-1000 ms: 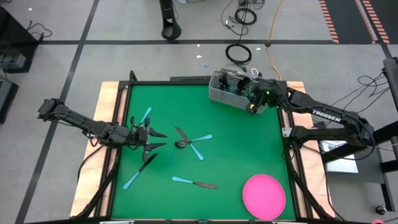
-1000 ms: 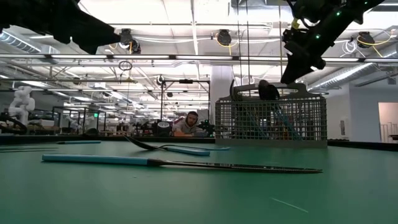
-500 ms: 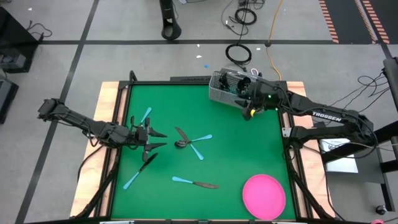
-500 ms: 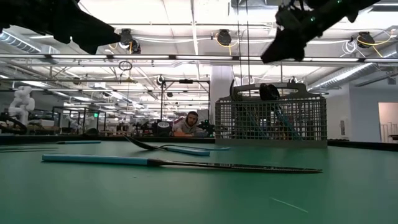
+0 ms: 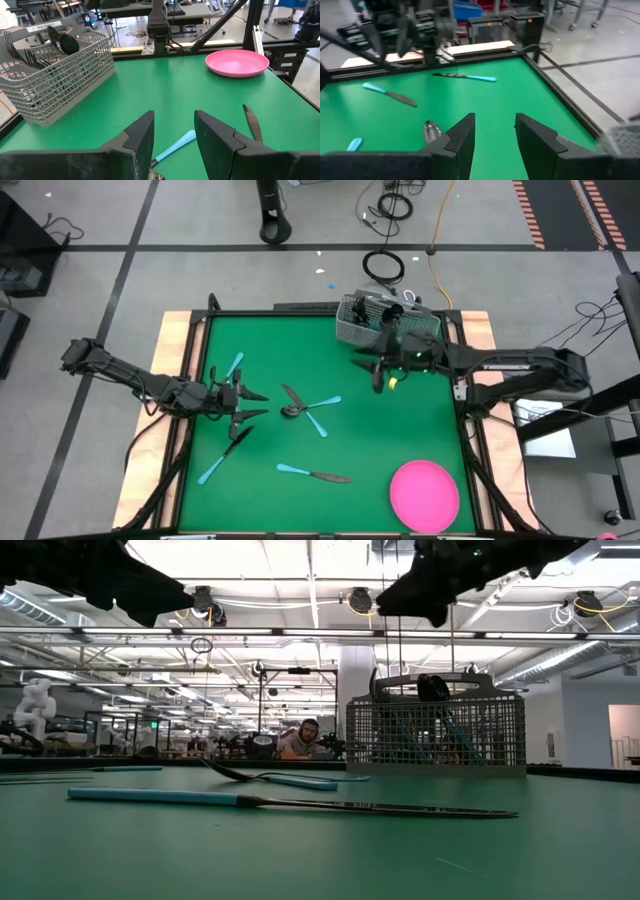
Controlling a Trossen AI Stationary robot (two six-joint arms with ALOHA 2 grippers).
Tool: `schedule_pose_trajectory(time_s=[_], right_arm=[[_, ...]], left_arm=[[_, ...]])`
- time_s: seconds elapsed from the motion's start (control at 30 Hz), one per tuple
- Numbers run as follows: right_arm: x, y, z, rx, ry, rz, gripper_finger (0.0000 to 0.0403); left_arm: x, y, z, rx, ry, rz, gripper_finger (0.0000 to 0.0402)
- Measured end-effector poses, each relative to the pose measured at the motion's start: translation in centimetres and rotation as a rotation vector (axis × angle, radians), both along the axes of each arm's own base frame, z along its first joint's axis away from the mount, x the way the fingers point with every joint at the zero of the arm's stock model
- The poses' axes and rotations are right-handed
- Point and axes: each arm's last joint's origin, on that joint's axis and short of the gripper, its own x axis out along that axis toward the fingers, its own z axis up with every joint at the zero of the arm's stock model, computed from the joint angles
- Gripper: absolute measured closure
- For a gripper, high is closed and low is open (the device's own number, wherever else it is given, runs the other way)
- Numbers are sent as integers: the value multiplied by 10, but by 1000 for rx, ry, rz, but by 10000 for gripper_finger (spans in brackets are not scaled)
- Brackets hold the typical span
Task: Sort silverware
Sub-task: Put the blue spoon into the silverware basket
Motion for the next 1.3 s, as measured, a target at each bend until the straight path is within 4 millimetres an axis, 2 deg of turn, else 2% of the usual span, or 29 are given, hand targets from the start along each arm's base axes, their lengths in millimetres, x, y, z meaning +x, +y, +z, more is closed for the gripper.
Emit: schedule_pose_trajectory(time_s=[0.13,0.3,0.47,0.63,0.83,1.1,1.3], right_arm=[[24,7,-12,-8,30,42,270],[66,14,-24,-22,109,91,270],[109,21,-44,-51,213,140,271],[139,23,-73,-44,318,157,271],[155,26,-113,-24,412,166,271],[164,41,-150,-20,470,201,271],[168,46,-160,-43,460,221,271]], left_arm=[[0,0,0,0,0,0,259],[0,0,0,0,0,0,259],[0,0,0,0,0,0,259],[0,0,0,0,1,0,259],[0,0,0,2,5,0,259],[0,0,-1,4,9,0,259],[0,0,-1,19,8,-4,259]])
